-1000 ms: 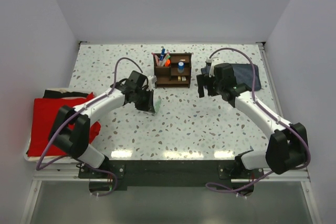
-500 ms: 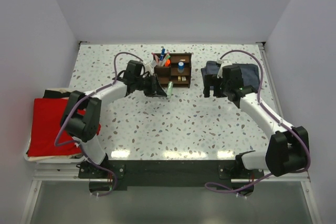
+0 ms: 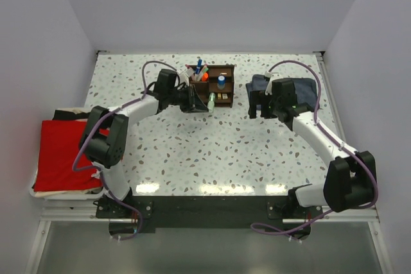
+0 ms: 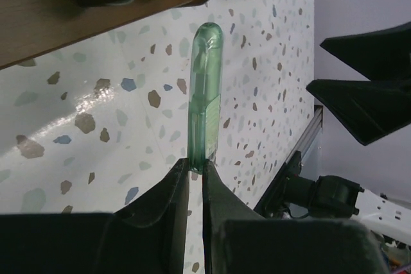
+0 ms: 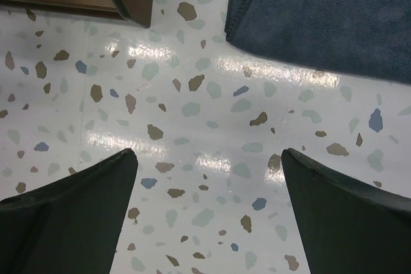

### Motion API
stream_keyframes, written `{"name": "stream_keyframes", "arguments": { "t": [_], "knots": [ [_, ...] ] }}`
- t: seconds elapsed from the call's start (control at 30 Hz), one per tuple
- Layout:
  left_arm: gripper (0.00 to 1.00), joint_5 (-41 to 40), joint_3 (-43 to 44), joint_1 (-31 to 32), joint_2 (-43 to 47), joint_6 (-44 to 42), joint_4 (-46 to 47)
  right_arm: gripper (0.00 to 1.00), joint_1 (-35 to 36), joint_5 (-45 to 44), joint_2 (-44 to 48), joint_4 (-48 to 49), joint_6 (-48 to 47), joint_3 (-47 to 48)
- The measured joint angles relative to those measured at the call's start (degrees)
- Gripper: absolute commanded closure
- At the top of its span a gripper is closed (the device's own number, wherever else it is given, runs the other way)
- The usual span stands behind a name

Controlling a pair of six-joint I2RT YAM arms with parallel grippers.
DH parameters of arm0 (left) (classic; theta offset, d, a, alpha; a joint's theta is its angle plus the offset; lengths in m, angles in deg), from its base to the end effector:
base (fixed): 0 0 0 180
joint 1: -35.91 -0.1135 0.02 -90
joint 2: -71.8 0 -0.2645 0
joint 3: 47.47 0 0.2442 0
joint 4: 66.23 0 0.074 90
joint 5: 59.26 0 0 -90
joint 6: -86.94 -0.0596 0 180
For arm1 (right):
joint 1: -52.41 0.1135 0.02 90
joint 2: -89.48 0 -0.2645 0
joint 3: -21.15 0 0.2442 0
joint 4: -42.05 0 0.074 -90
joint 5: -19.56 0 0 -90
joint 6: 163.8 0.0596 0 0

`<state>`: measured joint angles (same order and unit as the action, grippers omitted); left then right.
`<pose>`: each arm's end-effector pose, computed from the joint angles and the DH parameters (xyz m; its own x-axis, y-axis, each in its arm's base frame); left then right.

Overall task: Sort the stationery into containers
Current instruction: Place the pen in the storage box.

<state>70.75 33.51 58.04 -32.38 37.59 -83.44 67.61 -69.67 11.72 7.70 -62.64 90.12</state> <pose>0.3564 -0.1863 0.1962 -0.9390 -0.1568 -0.3062 0.1718 0.5575 -0.8122 0.2919 0.0801 0.2433 -0.7000 0.0104 -0.7141 -0.1388 0.9789 0.1502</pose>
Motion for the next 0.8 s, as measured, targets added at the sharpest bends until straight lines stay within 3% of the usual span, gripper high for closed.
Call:
{"name": "stream_keyframes", "arguments": {
  "t": [0.47, 0.8],
  "knots": [
    [1.0, -25.3, 14.2, 6.4, -2.8, -5.7, -17.2, 0.01, -0.1, 0.0, -4.2, 0.0, 0.4, 2.5],
    [1.0, -31.7, 13.8, 9.0, -3.1, -5.8, -24.2, 0.01, -0.2, 0.0, -4.2, 0.0, 0.6, 2.7]
  ]
}}
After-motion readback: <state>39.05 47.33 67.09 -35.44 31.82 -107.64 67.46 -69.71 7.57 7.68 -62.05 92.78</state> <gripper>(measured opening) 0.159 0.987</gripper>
